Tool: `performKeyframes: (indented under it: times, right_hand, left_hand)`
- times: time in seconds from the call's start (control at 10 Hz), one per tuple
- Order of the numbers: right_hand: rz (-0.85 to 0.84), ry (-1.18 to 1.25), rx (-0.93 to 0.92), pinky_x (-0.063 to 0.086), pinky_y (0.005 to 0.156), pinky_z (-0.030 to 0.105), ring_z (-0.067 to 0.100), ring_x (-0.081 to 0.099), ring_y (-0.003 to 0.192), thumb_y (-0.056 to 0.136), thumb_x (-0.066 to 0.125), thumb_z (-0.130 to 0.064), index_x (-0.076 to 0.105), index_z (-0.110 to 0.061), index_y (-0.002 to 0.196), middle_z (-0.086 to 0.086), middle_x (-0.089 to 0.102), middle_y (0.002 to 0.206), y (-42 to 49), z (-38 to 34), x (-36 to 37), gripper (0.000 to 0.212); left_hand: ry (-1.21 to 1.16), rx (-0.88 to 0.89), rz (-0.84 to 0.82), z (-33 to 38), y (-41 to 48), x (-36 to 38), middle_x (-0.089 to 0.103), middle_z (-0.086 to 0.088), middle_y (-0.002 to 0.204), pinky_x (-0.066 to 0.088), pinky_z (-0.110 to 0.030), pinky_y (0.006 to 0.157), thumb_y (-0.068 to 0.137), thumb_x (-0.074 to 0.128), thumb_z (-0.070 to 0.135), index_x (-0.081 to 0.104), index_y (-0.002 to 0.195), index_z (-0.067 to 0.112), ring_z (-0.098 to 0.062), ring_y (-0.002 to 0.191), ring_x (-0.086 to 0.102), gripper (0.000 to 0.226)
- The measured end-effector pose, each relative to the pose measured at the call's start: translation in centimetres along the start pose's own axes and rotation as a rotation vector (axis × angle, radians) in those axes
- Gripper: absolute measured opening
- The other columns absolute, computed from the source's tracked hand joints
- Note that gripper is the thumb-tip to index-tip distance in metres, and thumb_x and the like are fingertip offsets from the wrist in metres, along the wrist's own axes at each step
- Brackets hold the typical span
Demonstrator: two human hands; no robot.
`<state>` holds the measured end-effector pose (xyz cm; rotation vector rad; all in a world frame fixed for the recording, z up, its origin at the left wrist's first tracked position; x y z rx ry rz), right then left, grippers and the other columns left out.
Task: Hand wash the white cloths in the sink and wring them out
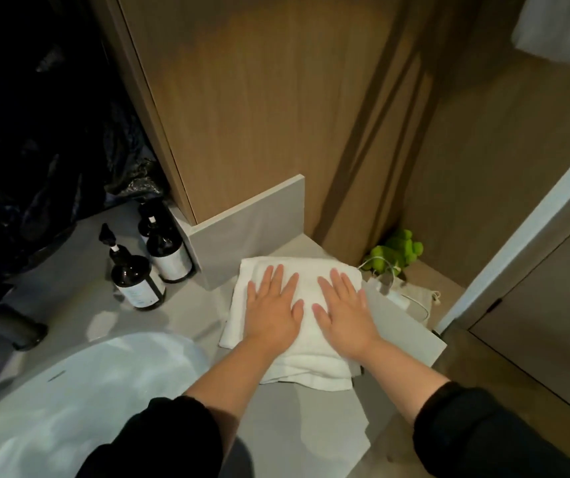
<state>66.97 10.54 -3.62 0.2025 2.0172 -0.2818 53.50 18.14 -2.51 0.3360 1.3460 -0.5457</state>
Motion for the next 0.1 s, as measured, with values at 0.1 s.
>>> performKeyframes:
  times: [0.1]
  right_hand:
    - [0.099,0.226,-0.031,0.004,0.118,0.036,0.015,0.002,0.148,0.099,0.045,-0.037,0.026,-0.022,0.150,0.003,0.006,0.162,-0.38,-1.21,-4.94,0.056]
  left_hand:
    - [0.030,0.002,0.080,-0.08,-0.47,0.05,-0.008,0.001,0.161,-0.010,-0.047,0.117,0.091,0.005,0.050,0.009,0.153,0.032,-0.018,0.147,-0.015,0.064]
Point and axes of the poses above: each hand's wrist, its own y-axis towards the middle knuckle, its own x-axis out of the palm, z = x × y, the point moved 1 cm from there along y, towards the middle knuckle
